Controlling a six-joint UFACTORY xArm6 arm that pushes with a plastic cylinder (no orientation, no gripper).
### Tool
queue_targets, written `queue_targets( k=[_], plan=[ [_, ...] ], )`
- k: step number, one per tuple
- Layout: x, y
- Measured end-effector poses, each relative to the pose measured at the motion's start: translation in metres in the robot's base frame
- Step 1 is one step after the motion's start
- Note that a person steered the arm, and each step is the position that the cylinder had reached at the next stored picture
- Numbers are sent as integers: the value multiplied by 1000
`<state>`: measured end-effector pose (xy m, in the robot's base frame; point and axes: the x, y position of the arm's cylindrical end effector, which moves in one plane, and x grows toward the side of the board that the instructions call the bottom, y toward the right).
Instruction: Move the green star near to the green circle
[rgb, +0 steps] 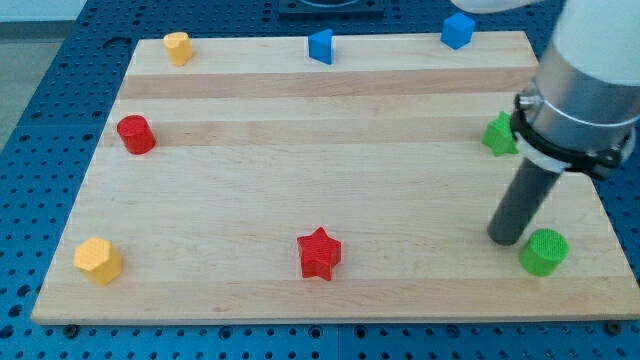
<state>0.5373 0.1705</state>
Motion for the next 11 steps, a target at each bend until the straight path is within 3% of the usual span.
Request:
queue_targets(
  k=[1, 2, 4, 5, 7, 9, 11],
  plan=[
    [-16, 24],
    [-48, 89],
    [-133, 103],
    [-150, 82],
    [-145, 23],
    [-145, 4],
    [-68, 0]
  ],
)
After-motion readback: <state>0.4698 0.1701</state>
